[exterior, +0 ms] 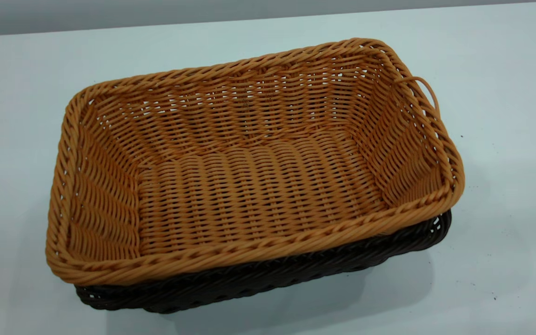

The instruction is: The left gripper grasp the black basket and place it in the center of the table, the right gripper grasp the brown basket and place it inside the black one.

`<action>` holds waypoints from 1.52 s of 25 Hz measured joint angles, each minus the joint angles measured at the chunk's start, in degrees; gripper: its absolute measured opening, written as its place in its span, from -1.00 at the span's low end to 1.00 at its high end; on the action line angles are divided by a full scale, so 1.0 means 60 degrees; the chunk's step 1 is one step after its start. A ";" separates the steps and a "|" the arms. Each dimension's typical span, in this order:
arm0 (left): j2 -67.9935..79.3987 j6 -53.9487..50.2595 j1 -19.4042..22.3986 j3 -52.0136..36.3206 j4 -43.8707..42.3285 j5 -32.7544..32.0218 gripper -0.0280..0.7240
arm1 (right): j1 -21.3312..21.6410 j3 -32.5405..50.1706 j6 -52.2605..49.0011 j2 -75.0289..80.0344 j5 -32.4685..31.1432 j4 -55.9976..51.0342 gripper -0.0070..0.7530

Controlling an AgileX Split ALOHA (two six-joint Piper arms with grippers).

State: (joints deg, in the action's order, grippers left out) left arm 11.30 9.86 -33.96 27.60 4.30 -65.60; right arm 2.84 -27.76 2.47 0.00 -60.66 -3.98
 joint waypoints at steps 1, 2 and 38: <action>-0.0298 -0.0001 0.0000 -0.0054 0.0000 0.0068 -0.93 | 0.0000 0.0000 0.0000 0.0000 0.0000 0.0000 -0.98; -0.0660 -0.0001 0.0000 -0.0065 0.0000 0.0086 -0.93 | 0.0000 0.0000 0.0000 0.0000 0.0000 0.0000 -0.98; -0.1883 0.0034 0.1606 -0.0299 0.0040 0.0617 -0.93 | 0.0000 0.0000 0.0007 0.0000 0.0000 -0.0033 -0.98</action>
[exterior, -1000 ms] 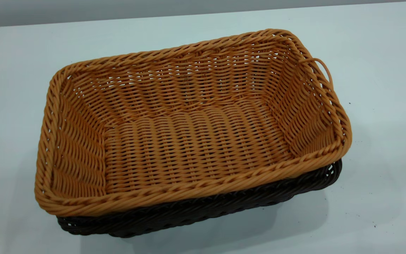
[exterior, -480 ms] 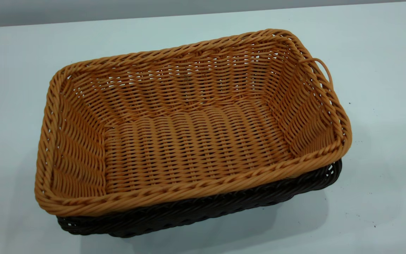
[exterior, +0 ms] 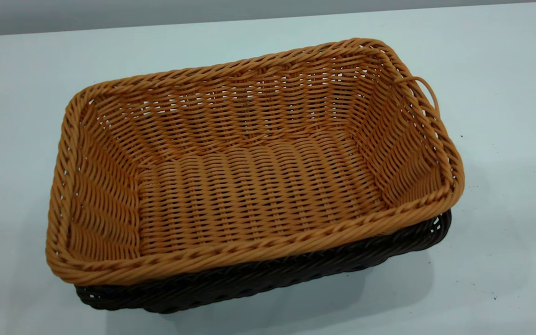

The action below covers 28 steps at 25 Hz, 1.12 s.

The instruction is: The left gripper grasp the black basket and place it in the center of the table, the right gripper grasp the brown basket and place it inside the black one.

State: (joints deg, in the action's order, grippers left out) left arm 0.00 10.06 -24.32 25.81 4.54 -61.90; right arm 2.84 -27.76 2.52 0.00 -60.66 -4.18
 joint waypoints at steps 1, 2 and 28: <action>0.0000 0.0000 0.0302 0.0000 0.0000 0.0000 -0.93 | 0.0000 0.0000 0.0000 0.0000 0.0000 0.0000 -0.98; 0.0000 0.0000 0.0569 0.0000 -0.0010 0.0000 -0.93 | 0.0000 0.0000 0.0000 0.0000 0.0000 0.0000 -0.98; 0.0000 0.0000 0.5359 0.0000 0.0004 0.0000 -0.93 | 0.0213 0.0000 -0.0001 0.0000 0.0000 -0.0032 -0.98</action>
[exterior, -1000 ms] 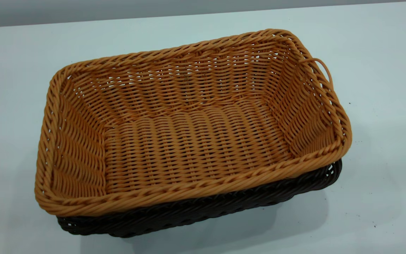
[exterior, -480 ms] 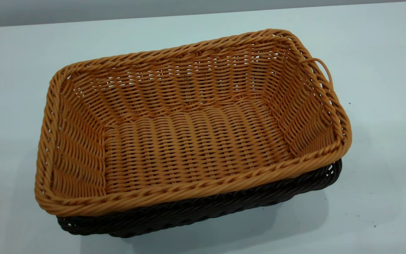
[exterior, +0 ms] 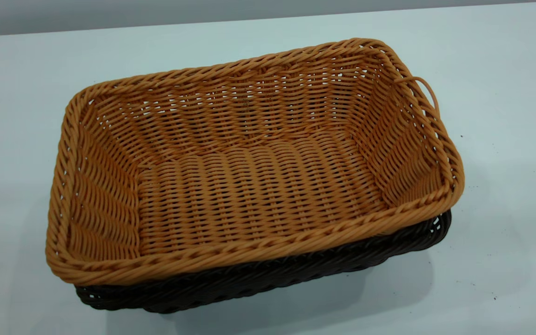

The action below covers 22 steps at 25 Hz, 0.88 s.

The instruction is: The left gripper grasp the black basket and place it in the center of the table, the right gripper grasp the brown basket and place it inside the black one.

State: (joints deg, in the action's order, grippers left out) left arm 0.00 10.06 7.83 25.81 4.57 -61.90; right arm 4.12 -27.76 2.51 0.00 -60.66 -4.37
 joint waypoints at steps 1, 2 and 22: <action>0.0000 0.0000 -0.0056 0.0000 -0.0009 0.0000 -0.93 | 0.0127 0.0000 0.0000 0.0000 0.0000 -0.0010 -0.98; 0.0000 0.0000 -0.0156 0.0000 -0.0009 0.0000 -0.93 | 0.0298 0.0000 0.0000 0.0000 0.0000 -0.0010 -0.98; 0.0000 0.0000 -0.1442 0.0000 -0.0033 0.0007 -0.93 | 0.0727 0.0000 -0.0009 0.0000 0.0000 0.0020 -0.98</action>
